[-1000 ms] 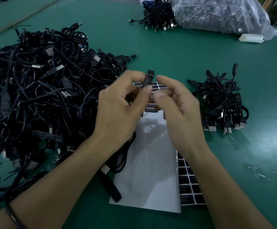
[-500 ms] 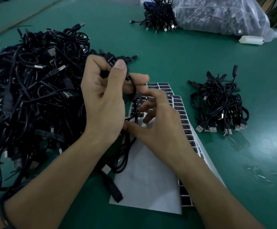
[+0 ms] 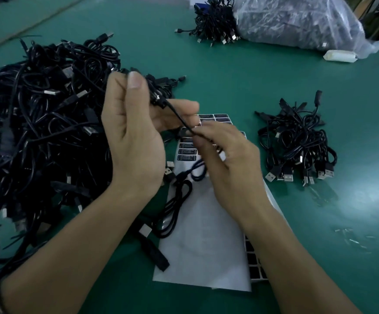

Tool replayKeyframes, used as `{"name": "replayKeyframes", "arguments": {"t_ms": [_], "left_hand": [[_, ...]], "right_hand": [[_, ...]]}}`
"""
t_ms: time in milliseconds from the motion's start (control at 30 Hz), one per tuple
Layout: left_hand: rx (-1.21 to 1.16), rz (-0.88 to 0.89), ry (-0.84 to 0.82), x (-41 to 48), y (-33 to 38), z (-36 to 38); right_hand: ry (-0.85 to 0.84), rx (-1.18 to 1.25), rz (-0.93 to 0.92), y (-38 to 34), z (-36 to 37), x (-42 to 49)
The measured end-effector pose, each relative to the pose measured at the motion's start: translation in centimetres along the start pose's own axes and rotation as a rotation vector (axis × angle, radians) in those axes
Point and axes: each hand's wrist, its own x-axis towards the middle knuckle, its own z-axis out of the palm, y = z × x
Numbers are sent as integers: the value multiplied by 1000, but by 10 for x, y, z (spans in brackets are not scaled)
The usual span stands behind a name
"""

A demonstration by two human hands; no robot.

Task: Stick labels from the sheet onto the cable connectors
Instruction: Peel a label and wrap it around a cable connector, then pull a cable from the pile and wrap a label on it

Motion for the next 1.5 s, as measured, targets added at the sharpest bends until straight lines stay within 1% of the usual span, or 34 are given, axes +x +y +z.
{"name": "replayKeyframes", "arguments": {"t_ms": [67, 100, 167, 233, 267, 300, 367, 400, 433, 533, 600, 667, 733, 800, 900, 967, 1000, 1067, 1133, 1167, 1233, 1300, 1367, 1500], "left_hand": [[0, -60, 59, 1, -1, -3], [34, -80, 71, 1, -1, -3], [137, -108, 21, -1, -2, -2], [316, -105, -157, -6, -4, 0], [464, -78, -276, -10, -7, 0], [641, -28, -400, -14, -9, 0], [978, 128, -606, -19, -9, -1], [1074, 161, -701, -19, -8, -1], [1129, 147, -793, -17, -6, -2], [1256, 58, -1021, -15, -5, -1], [1266, 28, -1100, -18, -5, 0], [1238, -7, -1137, -20, -6, -1], [1229, -36, -1185, -22, -9, -2], [1251, -33, -1222, -23, -13, -3], [1244, -25, -1217, -24, -16, -5], [1264, 21, -1169, -22, -14, -5], [1298, 72, -1121, -21, -13, -4], [1363, 190, -956, -17, -8, -2], [1393, 314, -711, -13, -4, -3], [1433, 347, -597, -10, -2, -4], [1539, 331, -452, -3, 1, -10], [1629, 233, -389, 3, 4, -14], [1734, 144, -383, 6, 3, -19], [1918, 88, -384, 7, 4, -22]], "right_hand": [[42, 100, 58, 2, -7, 3], [94, 115, 89, 3, -10, 5], [235, 92, 148, 6, -20, 10], [322, 51, 232, 11, -34, 16], [335, 18, 280, 15, -43, 19], [340, -26, 329, 18, -53, 22], [339, -130, 422, 26, -75, 29], [333, -184, 464, 28, -85, 32], [323, -239, 503, 31, -94, 36], [278, -374, 626, 37, -113, 43], [260, -413, 675, 42, -119, 45], [235, -486, 694, 44, -119, 44], [229, -545, 651, 38, -110, 39], [250, -597, 516, 28, -94, 33], [235, -628, 282, 14, -61, 25], [150, -587, 208, 11, -43, 23], [90, -559, 191, 12, -37, 22], [-27, -532, 201, 18, -31, 16], [-105, -506, 248, 26, -32, 9], [-120, -488, 269, 28, -33, 7], [-138, -477, 278, 29, -35, 2], [-163, -491, 276, 29, -34, -1], [-180, -483, 284, 30, -33, -3], [-191, -459, 303, 30, -33, -6]]}}
